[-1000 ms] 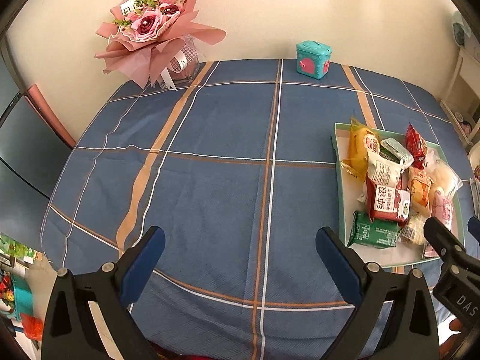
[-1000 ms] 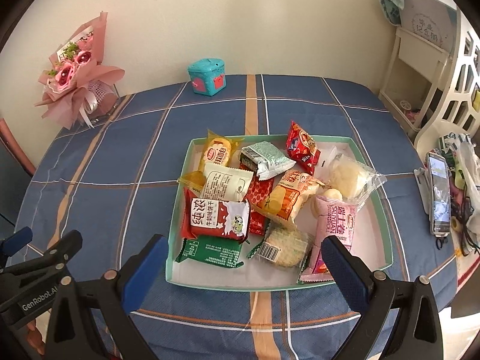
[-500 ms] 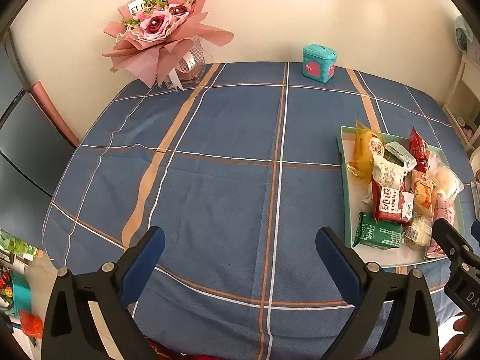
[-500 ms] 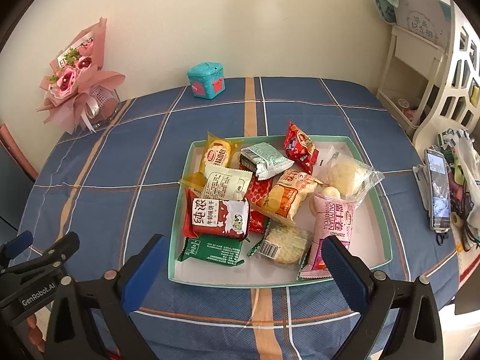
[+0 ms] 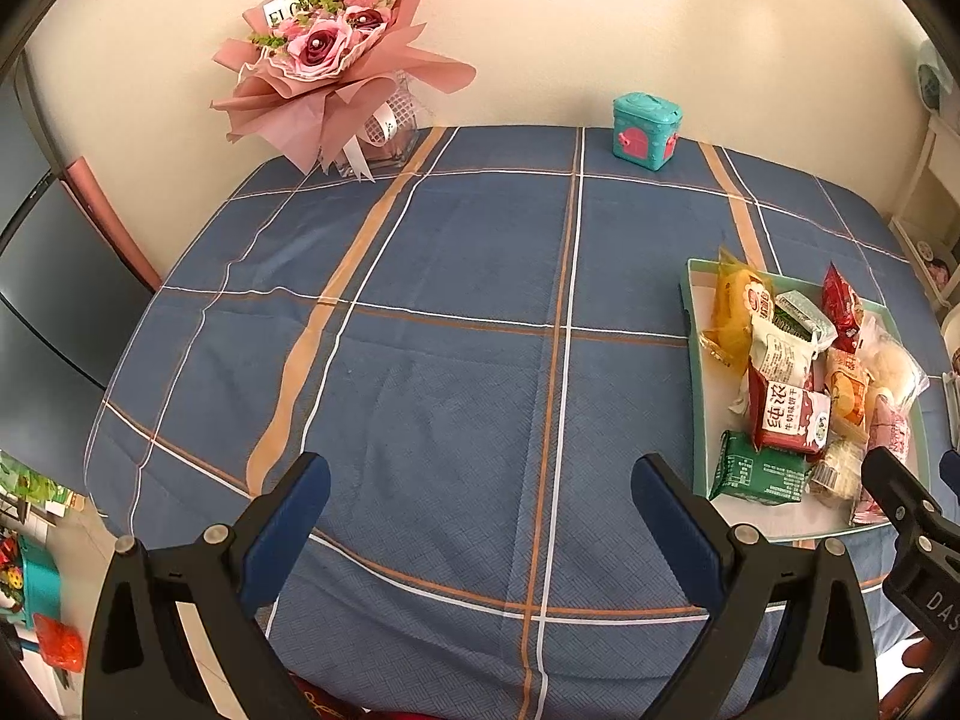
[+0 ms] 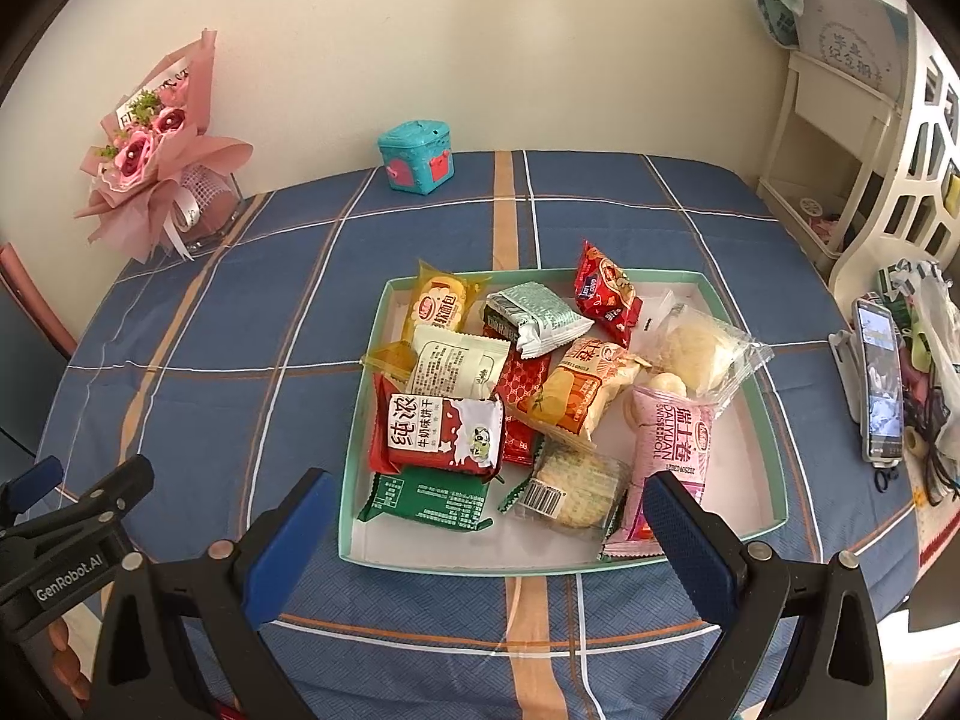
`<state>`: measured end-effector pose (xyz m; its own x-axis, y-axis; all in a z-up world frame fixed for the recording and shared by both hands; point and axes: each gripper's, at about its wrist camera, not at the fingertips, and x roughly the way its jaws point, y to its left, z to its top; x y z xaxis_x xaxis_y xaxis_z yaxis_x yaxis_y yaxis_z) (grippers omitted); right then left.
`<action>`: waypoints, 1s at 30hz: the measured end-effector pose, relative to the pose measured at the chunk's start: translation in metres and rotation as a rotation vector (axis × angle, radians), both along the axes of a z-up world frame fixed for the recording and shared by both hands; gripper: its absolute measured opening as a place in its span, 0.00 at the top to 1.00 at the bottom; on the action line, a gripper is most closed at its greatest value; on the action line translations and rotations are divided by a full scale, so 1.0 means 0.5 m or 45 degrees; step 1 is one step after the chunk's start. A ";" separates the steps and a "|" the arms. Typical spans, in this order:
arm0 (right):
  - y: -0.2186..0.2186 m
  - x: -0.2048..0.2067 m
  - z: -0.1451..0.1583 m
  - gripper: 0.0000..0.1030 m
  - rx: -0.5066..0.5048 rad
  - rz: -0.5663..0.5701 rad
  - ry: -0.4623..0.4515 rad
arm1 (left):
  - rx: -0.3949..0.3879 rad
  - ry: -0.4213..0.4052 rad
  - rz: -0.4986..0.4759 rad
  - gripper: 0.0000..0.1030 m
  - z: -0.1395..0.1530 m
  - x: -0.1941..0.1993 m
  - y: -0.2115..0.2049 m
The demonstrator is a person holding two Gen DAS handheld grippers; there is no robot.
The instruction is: Organize snacks
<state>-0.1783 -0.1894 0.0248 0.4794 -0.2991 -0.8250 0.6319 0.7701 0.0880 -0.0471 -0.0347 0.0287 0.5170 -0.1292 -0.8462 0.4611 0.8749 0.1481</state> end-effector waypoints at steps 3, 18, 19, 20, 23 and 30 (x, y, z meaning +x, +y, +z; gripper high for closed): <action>0.000 0.002 -0.001 0.00 0.001 0.004 0.002 | -0.001 0.000 0.001 0.02 0.000 0.000 0.001; 0.003 0.004 0.001 0.00 -0.004 0.010 -0.003 | -0.004 0.003 -0.001 0.02 0.002 0.001 0.002; 0.003 0.004 0.001 0.00 -0.005 0.010 -0.004 | -0.004 0.002 -0.001 0.02 0.002 0.001 0.002; 0.003 0.004 0.000 0.00 -0.004 0.010 -0.002 | -0.004 0.003 -0.001 0.02 0.002 0.002 0.002; 0.003 0.005 0.001 0.00 -0.004 0.010 -0.002 | -0.004 0.003 0.000 0.02 0.002 0.001 0.002; 0.003 0.005 0.000 0.00 -0.005 0.015 -0.001 | -0.005 0.003 -0.001 0.02 0.002 0.002 0.002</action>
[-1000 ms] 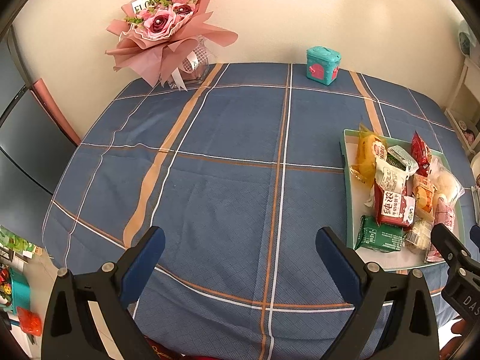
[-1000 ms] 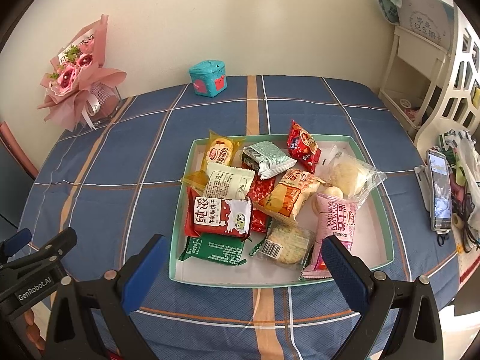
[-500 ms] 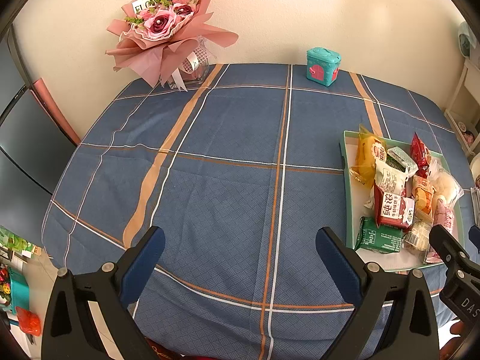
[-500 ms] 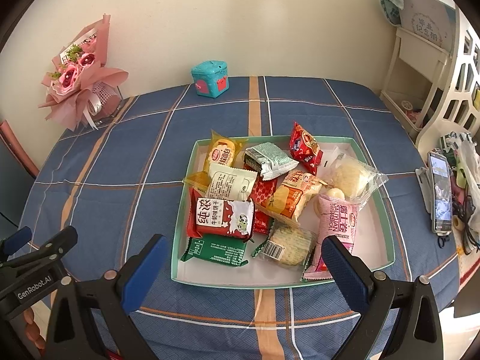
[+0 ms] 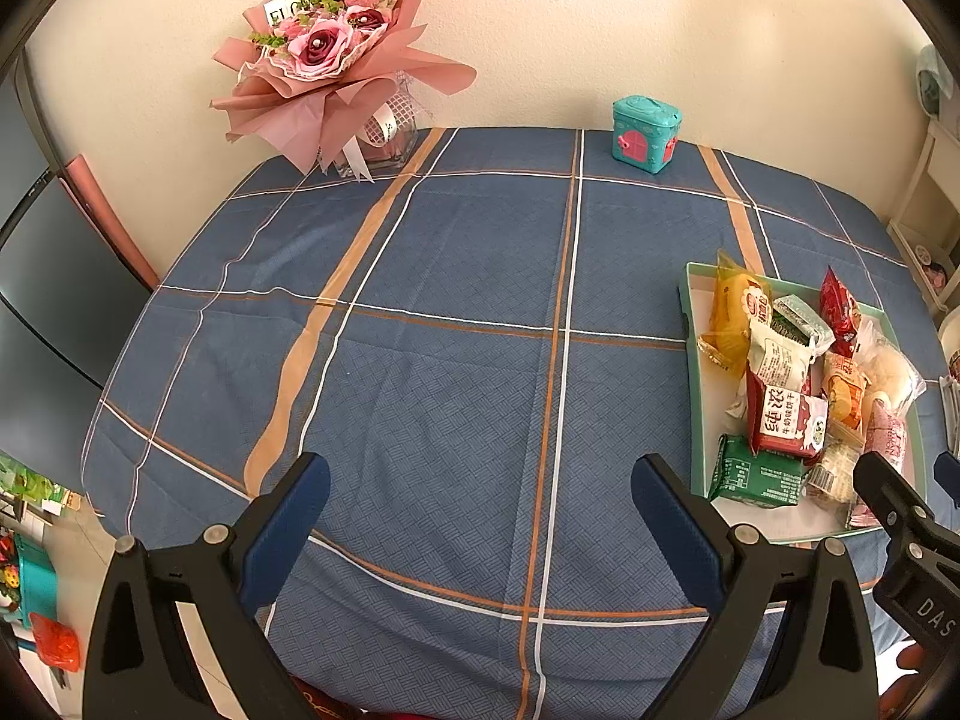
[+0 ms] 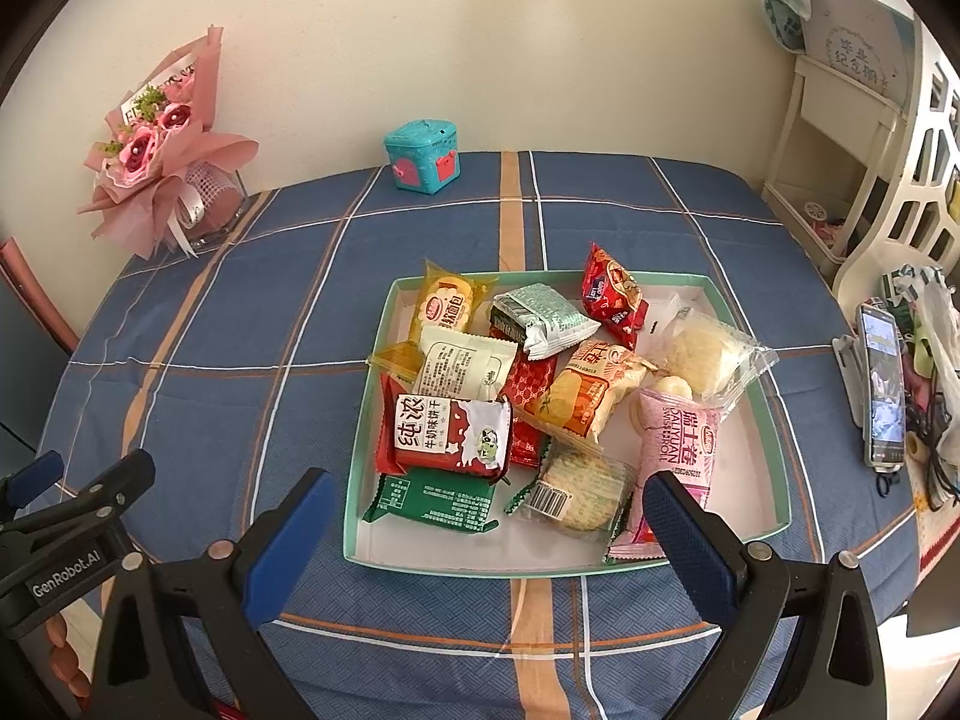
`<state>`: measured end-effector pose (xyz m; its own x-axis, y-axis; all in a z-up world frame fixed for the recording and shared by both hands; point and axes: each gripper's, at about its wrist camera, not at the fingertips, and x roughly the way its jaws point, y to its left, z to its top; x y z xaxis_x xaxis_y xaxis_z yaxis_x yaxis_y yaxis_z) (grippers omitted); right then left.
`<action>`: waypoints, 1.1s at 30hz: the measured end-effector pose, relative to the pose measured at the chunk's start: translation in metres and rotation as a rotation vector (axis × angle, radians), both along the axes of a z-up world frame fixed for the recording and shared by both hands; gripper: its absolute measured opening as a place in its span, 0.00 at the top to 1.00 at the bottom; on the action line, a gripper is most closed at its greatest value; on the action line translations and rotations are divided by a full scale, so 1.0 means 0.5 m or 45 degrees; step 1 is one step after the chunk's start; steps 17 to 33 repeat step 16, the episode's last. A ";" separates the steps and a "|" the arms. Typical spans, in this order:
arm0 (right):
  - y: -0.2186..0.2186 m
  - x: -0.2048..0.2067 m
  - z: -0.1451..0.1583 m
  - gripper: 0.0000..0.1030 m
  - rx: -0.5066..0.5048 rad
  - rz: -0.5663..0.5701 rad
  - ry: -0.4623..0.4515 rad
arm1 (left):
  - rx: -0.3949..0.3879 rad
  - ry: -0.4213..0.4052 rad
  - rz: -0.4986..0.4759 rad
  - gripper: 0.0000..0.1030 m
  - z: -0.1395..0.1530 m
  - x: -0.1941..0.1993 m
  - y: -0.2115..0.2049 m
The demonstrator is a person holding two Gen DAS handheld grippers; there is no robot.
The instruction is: Organize snacks
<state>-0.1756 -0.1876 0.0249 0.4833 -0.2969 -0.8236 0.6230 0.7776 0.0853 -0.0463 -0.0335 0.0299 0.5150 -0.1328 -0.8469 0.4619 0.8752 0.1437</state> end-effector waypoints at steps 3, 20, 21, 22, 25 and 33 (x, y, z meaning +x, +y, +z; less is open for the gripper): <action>0.001 0.000 0.000 0.00 0.000 -0.001 0.000 | 0.000 0.003 -0.003 0.02 0.000 0.001 0.001; 0.002 0.002 -0.001 0.00 0.001 0.002 0.001 | -0.016 -0.006 -0.011 0.02 0.008 -0.004 -0.005; 0.002 0.002 -0.001 0.00 0.001 0.002 0.001 | -0.016 -0.006 -0.011 0.02 0.008 -0.004 -0.005; 0.002 0.002 -0.001 0.00 0.001 0.002 0.001 | -0.016 -0.006 -0.011 0.02 0.008 -0.004 -0.005; 0.002 0.002 -0.001 0.00 0.001 0.002 0.001 | -0.016 -0.006 -0.011 0.02 0.008 -0.004 -0.005; 0.002 0.002 -0.001 0.00 0.001 0.002 0.001 | -0.016 -0.006 -0.011 0.02 0.008 -0.004 -0.005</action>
